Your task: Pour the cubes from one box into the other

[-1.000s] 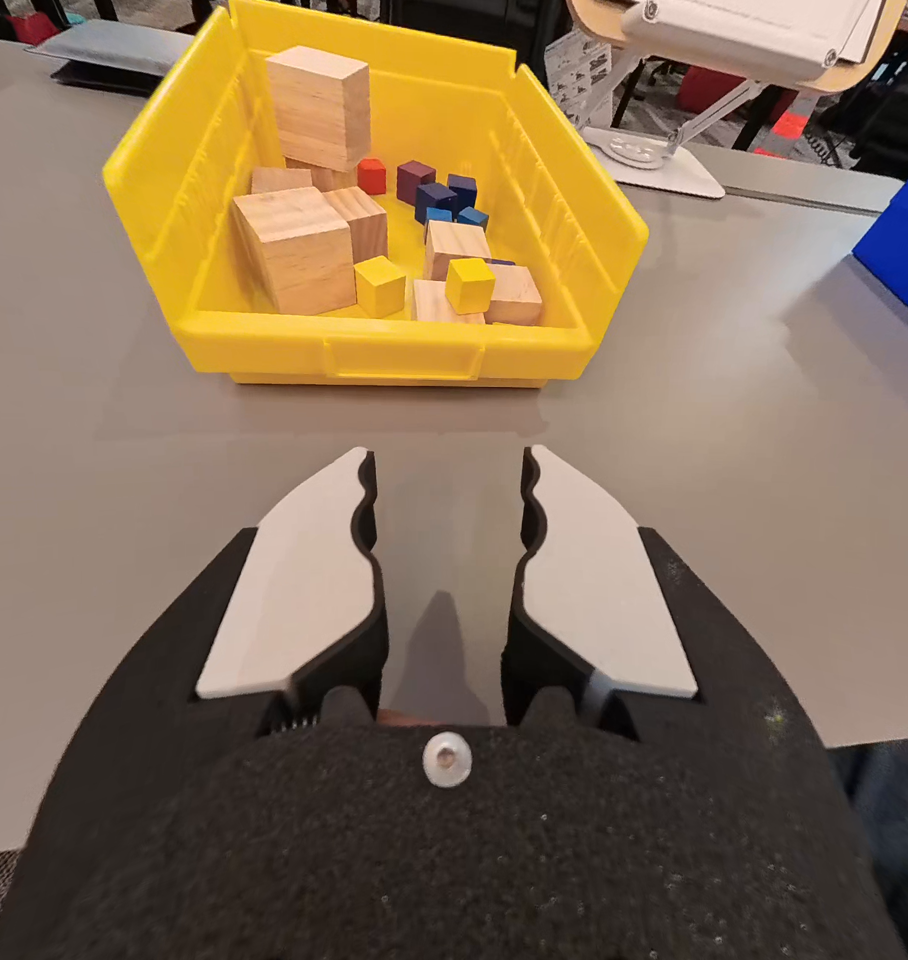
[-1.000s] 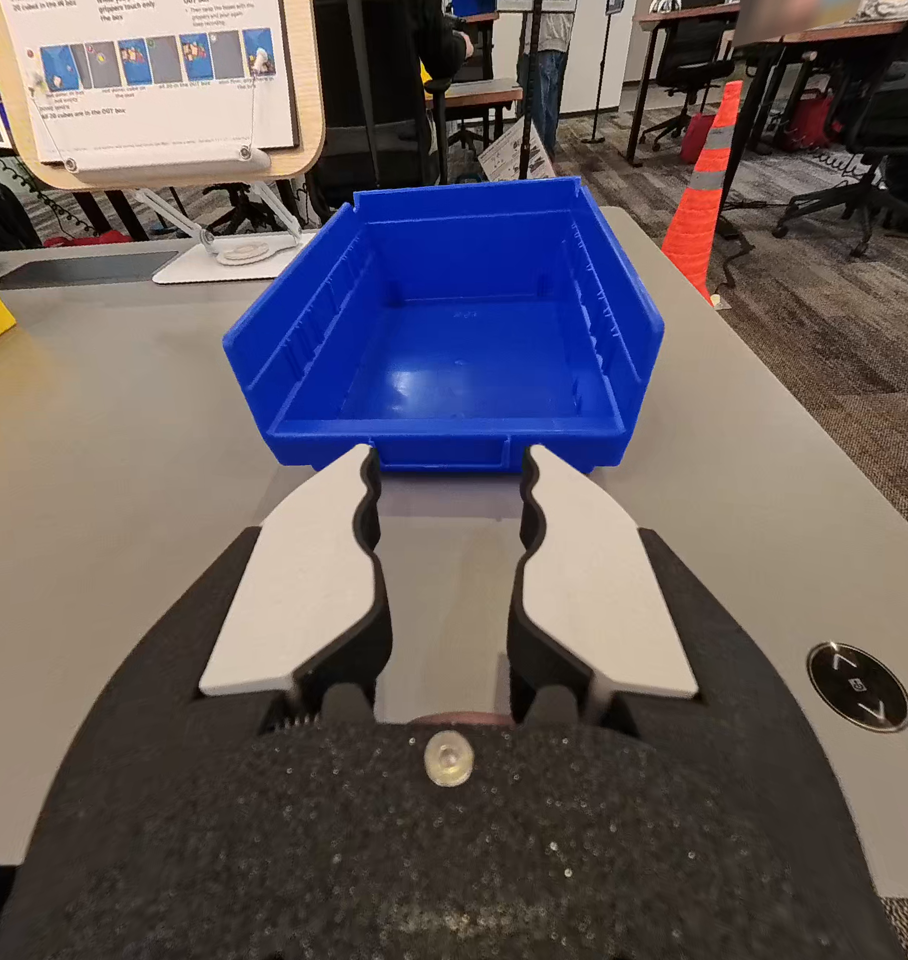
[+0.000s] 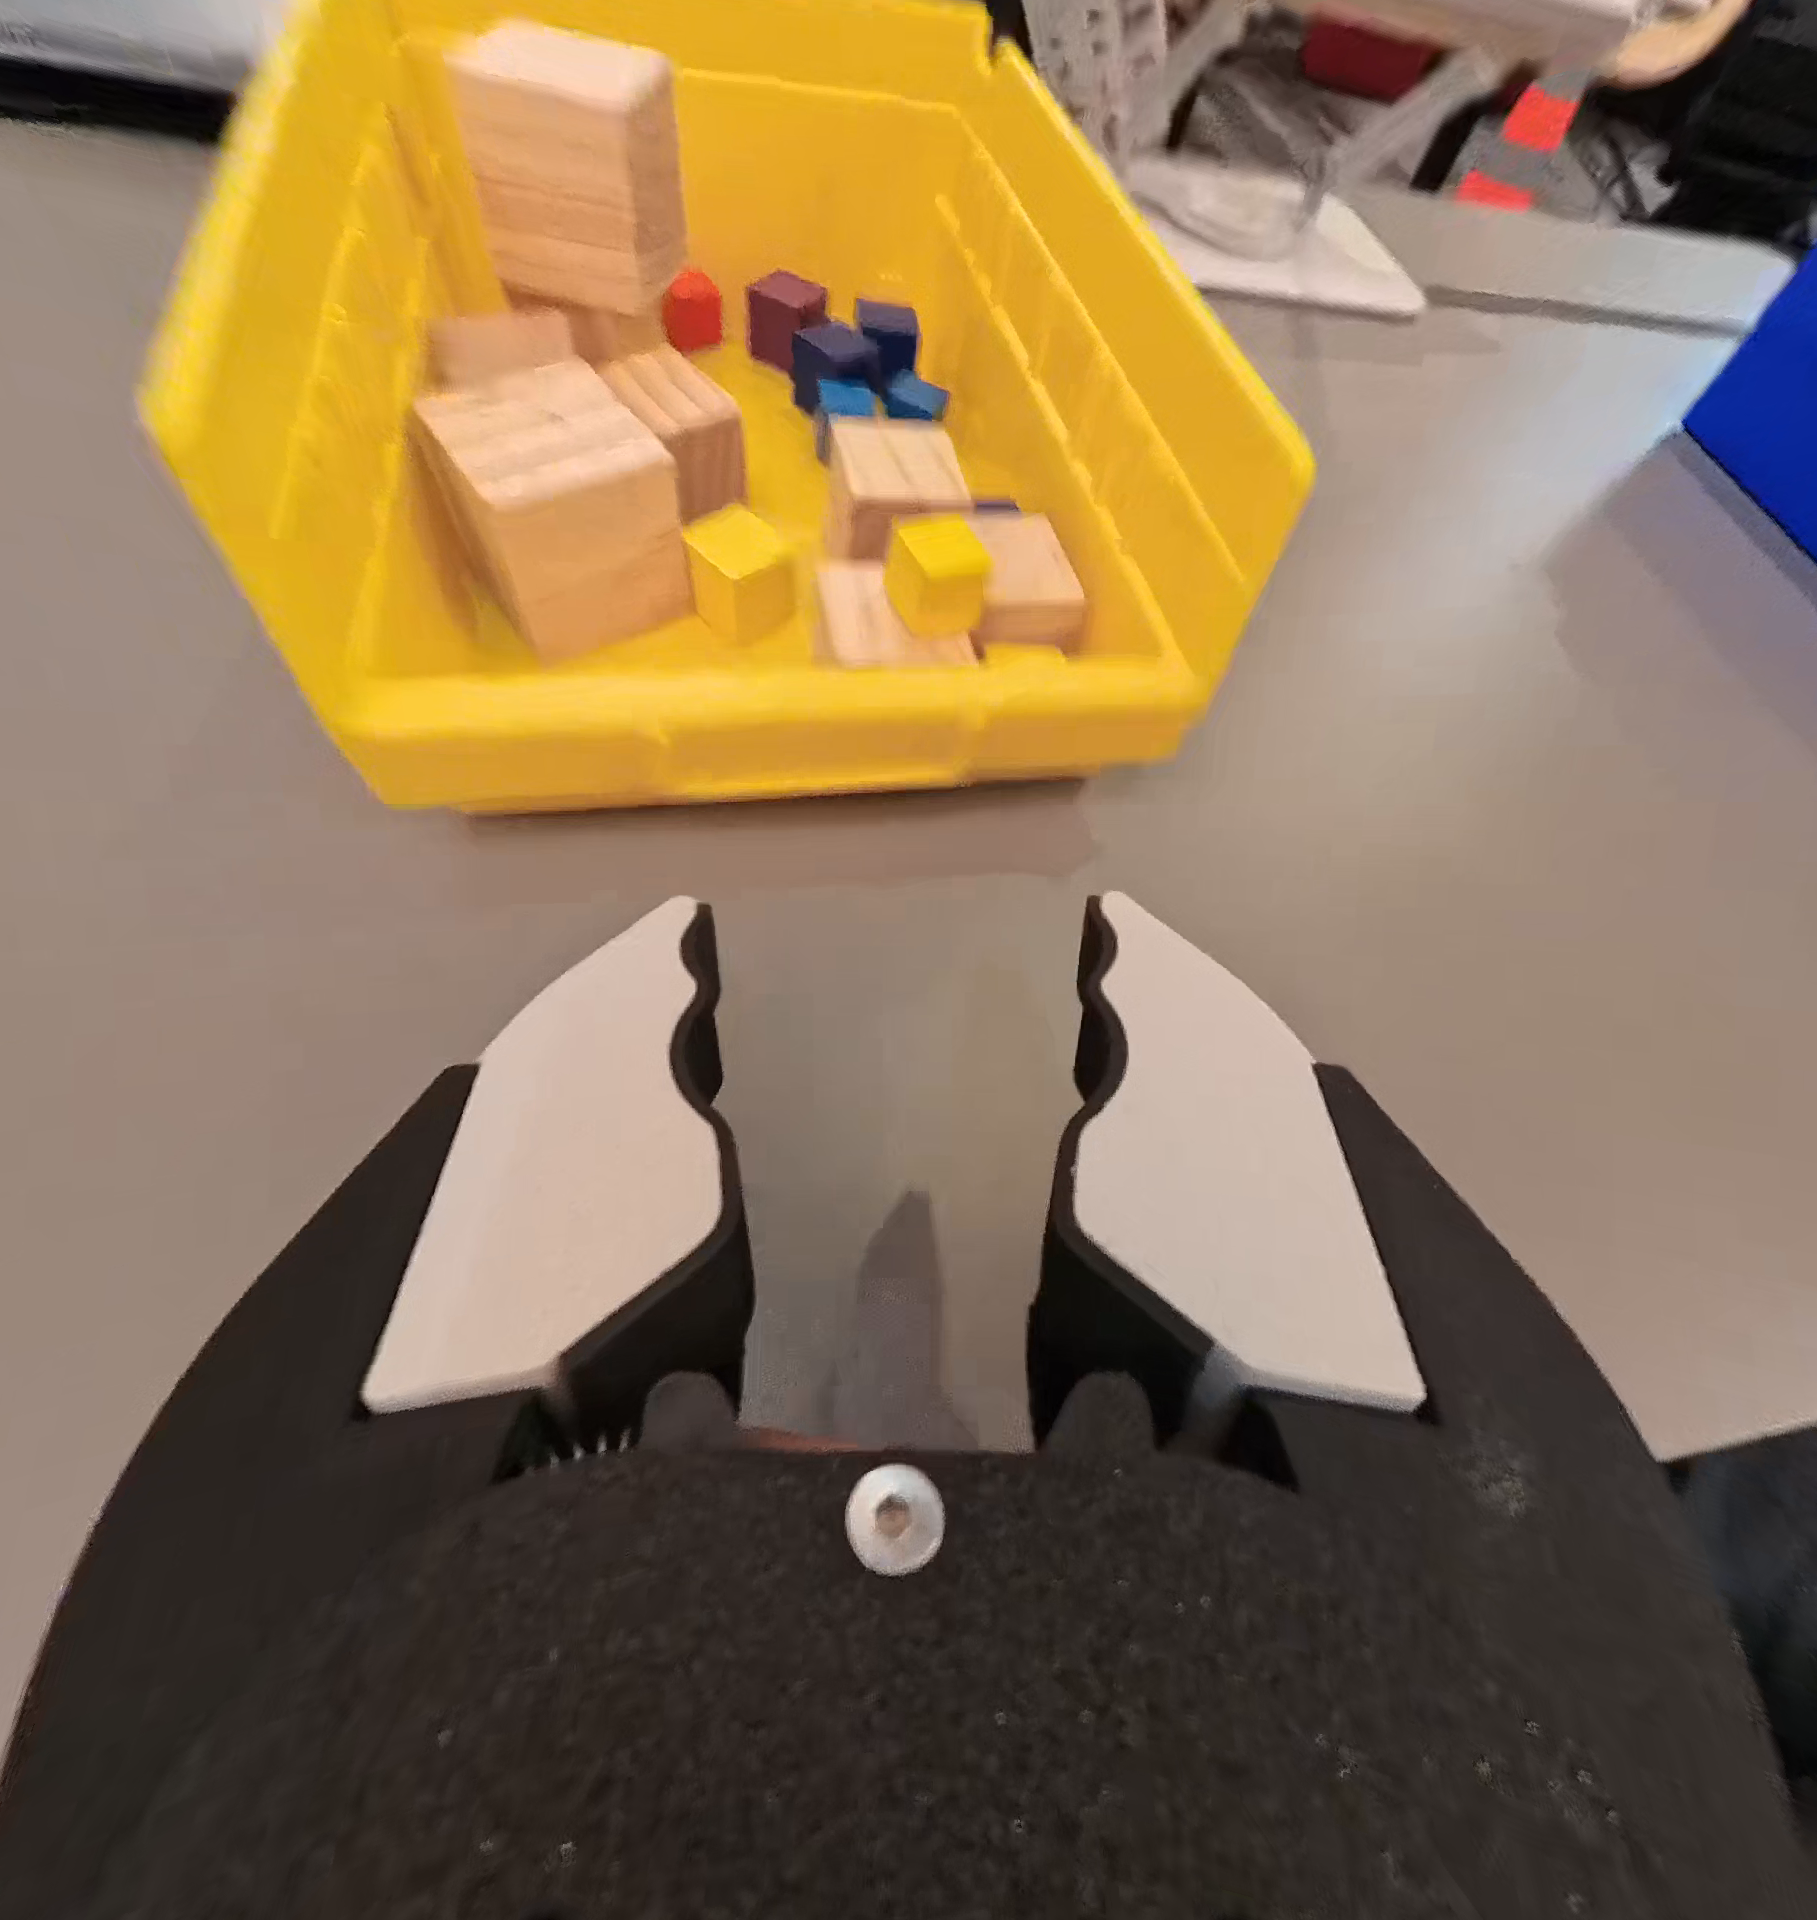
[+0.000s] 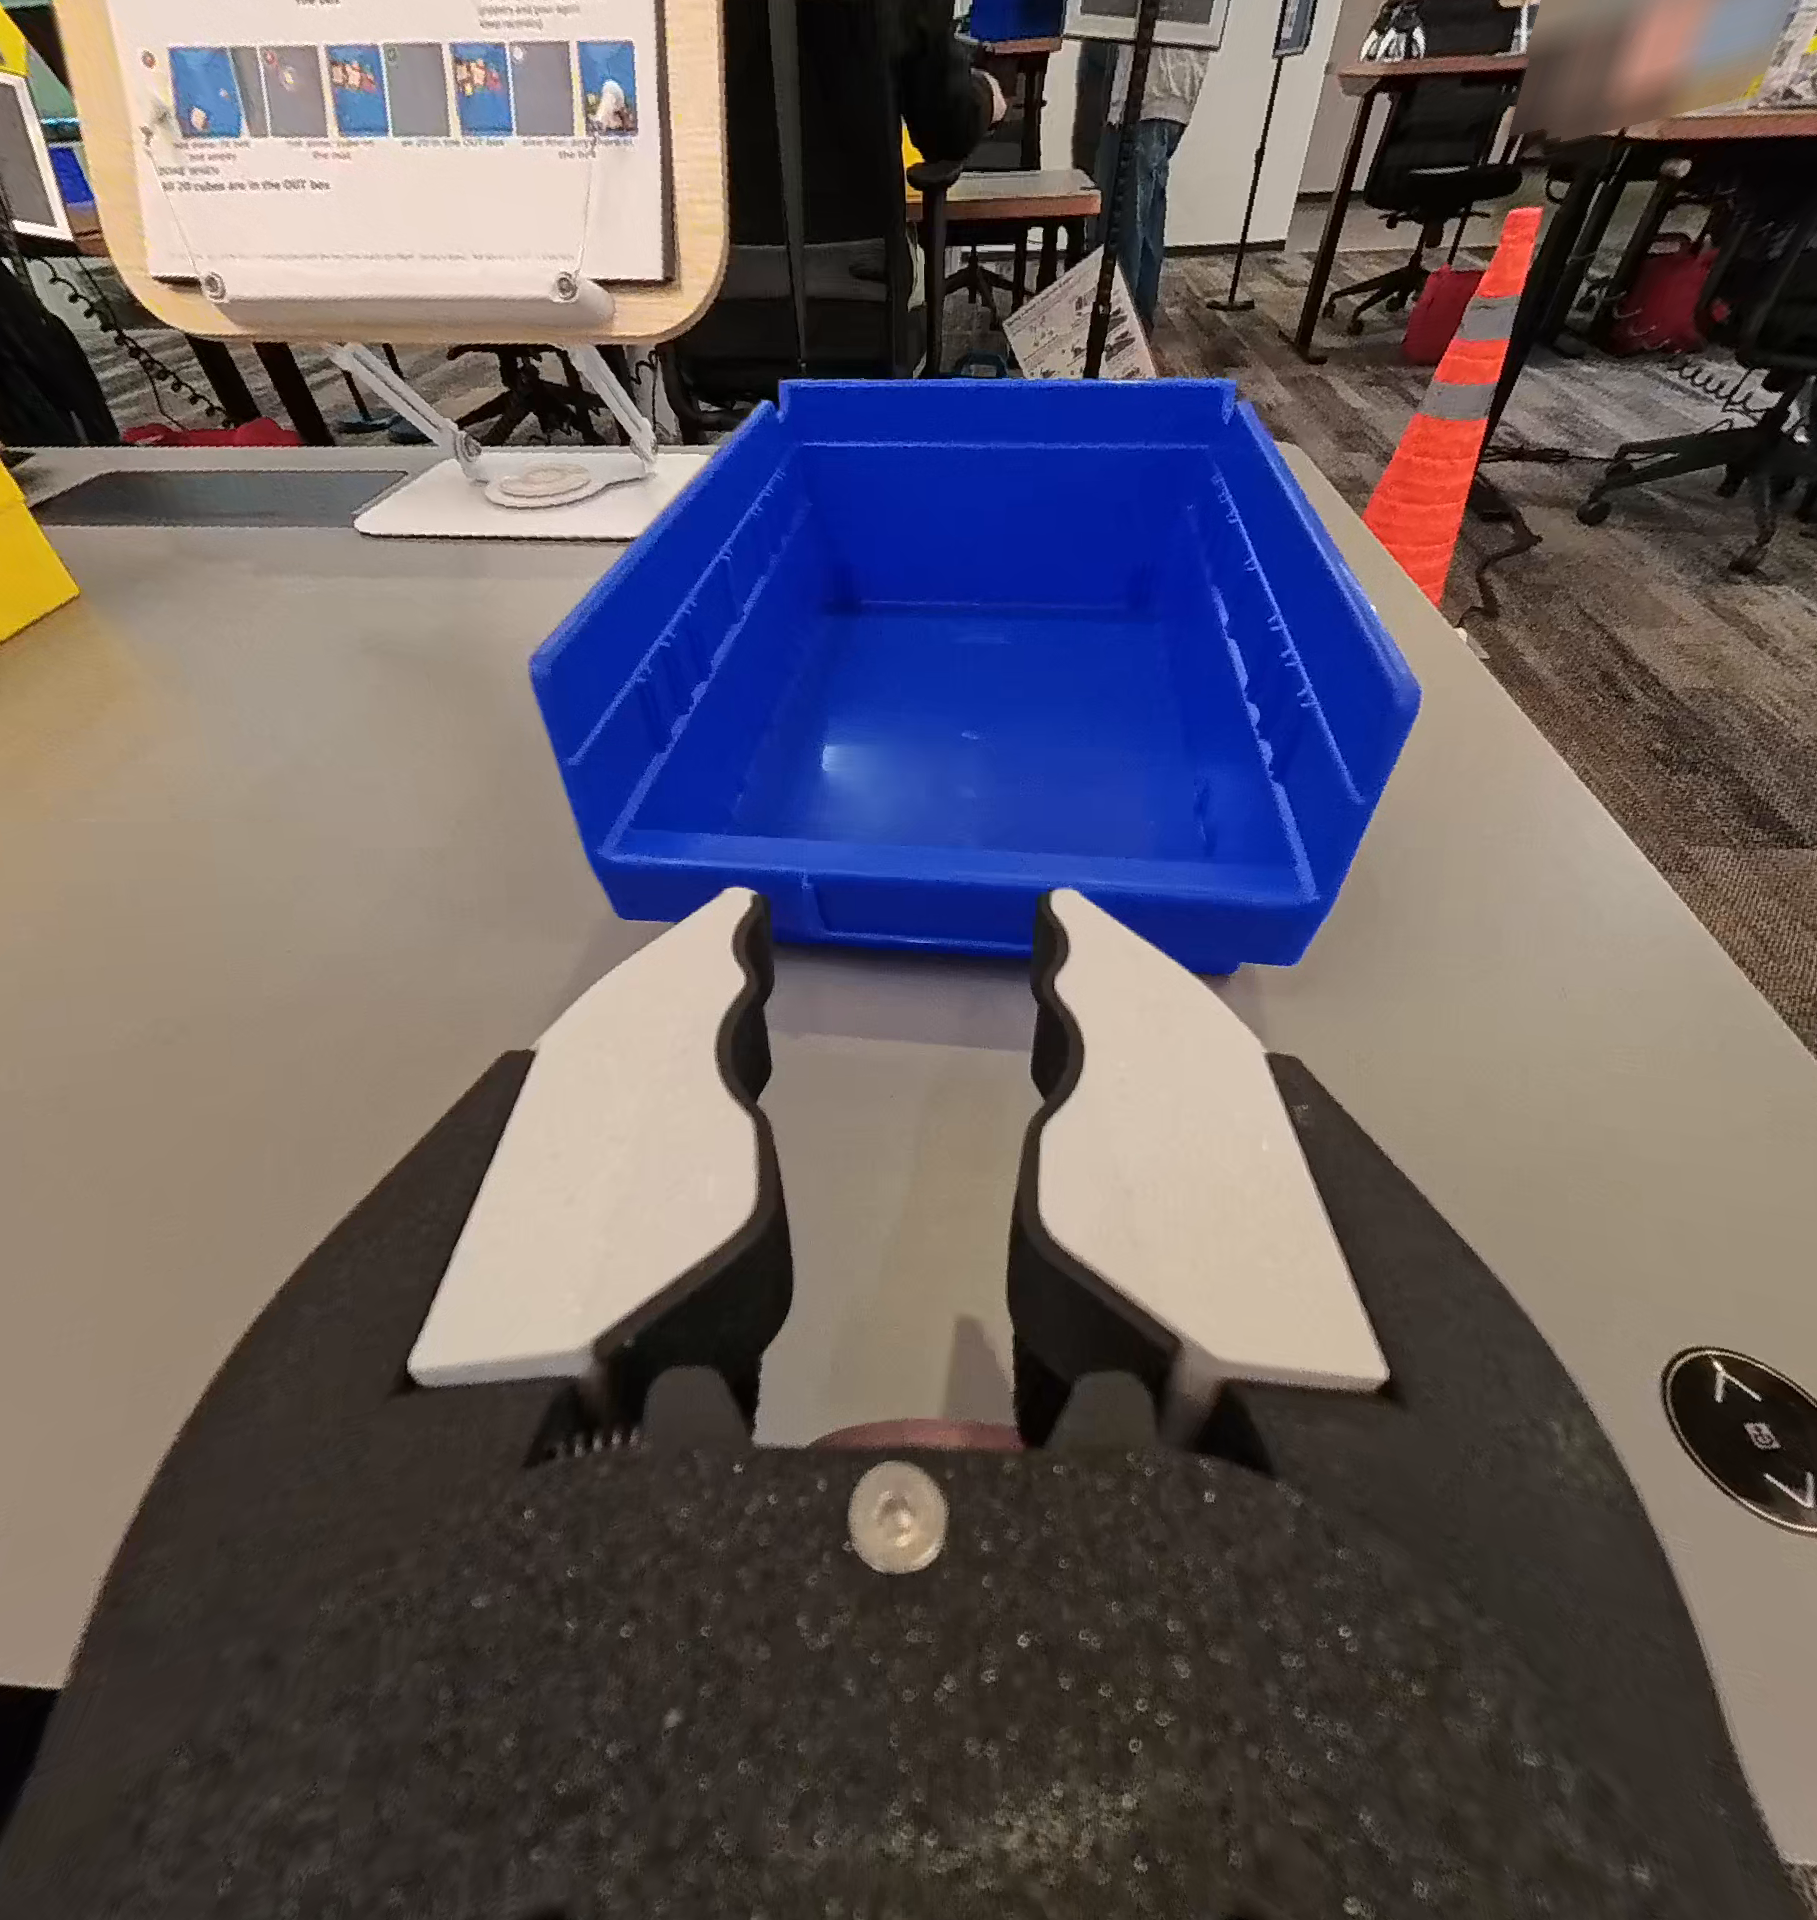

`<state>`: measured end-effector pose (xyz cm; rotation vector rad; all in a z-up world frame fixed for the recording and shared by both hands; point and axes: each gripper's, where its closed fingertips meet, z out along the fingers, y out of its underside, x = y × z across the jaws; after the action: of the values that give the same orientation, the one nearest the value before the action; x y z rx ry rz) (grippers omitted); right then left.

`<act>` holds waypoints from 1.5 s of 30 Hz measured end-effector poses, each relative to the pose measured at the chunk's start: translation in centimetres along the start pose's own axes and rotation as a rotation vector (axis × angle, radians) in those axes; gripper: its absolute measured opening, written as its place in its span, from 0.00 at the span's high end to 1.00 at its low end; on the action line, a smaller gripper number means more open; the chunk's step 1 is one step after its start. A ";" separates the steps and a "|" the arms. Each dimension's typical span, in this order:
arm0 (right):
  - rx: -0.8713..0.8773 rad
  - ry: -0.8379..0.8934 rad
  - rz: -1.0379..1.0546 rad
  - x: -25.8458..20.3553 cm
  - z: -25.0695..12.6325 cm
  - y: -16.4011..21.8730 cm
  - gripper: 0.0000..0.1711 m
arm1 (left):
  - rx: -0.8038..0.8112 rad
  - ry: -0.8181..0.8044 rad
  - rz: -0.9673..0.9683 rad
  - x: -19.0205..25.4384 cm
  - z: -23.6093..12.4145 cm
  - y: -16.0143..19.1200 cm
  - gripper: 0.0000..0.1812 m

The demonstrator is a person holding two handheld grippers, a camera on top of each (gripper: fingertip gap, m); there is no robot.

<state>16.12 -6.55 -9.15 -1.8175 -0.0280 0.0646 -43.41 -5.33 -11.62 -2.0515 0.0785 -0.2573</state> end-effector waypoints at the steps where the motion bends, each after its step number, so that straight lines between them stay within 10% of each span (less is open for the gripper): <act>1: 0.000 -0.003 -0.009 -0.2 0.0 0.0 0.72 | 0.007 -0.020 -0.013 -1.1 -0.4 -1.5 0.63; 11: -0.001 -0.032 -0.026 -0.9 0.6 0.0 0.72 | -0.396 -0.129 -0.043 -11.9 6.4 -10.7 0.64; 20: -0.001 -0.051 -0.046 -1.8 0.9 -0.1 0.73 | -0.840 -0.227 -0.029 -14.9 14.4 -9.9 0.74; 23: 0.002 -0.039 -0.057 -1.3 0.5 0.0 0.73 | -0.852 -0.093 -0.207 -13.5 15.2 -9.4 0.97; 27: 0.020 -0.025 -0.125 -1.8 -0.2 -0.7 0.73 | -0.857 -0.134 -0.149 -13.8 14.9 -9.3 0.97; 37: -0.211 -0.735 -0.362 -27.1 7.2 -11.5 0.73 | -0.804 -0.095 -0.074 -13.9 14.6 -9.1 0.97; 45: -0.636 -0.897 -0.711 -44.8 26.1 -14.1 0.73 | -0.789 -0.041 -0.026 -13.8 14.7 -9.1 0.97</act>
<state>-29.91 19.76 -0.54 -2.1456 -1.4505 0.3916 -54.21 13.96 -12.42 -2.8420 0.1453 -0.2180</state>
